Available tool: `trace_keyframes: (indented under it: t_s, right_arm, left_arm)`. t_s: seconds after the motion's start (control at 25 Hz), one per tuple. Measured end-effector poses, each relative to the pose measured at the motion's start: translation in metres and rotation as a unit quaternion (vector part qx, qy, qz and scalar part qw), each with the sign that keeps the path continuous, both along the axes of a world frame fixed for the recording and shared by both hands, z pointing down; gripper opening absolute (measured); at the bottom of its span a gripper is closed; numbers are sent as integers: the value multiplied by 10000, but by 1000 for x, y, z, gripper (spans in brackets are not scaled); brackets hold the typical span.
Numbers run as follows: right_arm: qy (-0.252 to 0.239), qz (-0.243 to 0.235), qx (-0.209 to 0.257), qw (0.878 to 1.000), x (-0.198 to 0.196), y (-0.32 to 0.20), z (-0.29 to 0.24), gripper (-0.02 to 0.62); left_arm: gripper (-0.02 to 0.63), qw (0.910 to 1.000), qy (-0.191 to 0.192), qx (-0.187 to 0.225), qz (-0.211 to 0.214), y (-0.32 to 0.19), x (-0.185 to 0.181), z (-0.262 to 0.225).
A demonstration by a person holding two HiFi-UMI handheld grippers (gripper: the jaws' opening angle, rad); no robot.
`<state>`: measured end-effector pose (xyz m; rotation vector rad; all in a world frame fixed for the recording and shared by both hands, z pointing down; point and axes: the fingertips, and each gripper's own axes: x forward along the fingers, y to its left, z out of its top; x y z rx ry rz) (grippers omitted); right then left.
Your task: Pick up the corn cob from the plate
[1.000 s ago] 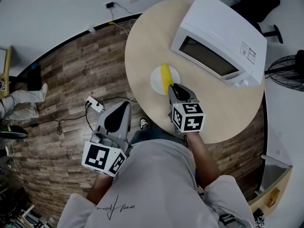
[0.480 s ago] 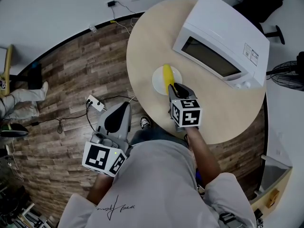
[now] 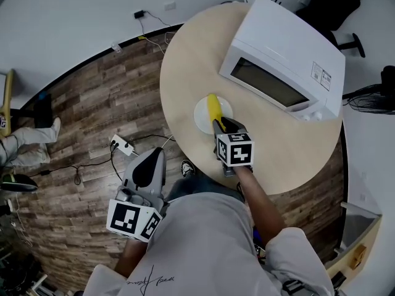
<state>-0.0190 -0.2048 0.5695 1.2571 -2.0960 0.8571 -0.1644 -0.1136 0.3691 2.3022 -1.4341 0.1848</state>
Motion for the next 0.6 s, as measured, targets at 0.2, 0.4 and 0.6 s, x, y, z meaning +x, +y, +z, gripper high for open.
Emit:
trace_keyframes:
  t_s: [0.2, 0.4, 0.6]
  right_arm:
    - [139, 72, -154, 9998, 9, -12, 15, 135]
    - [269, 21, -356, 9990, 7, -21, 34, 187]
    - [366, 48, -522, 9980, 8, -26, 49, 221]
  left_arm:
    - [-9, 10000, 12, -20, 5, -2, 2, 1]
    - [-9, 10000, -14, -58, -16, -2, -1, 4]
    - [-9, 9999, 5, -95, -42, -3, -3, 6]
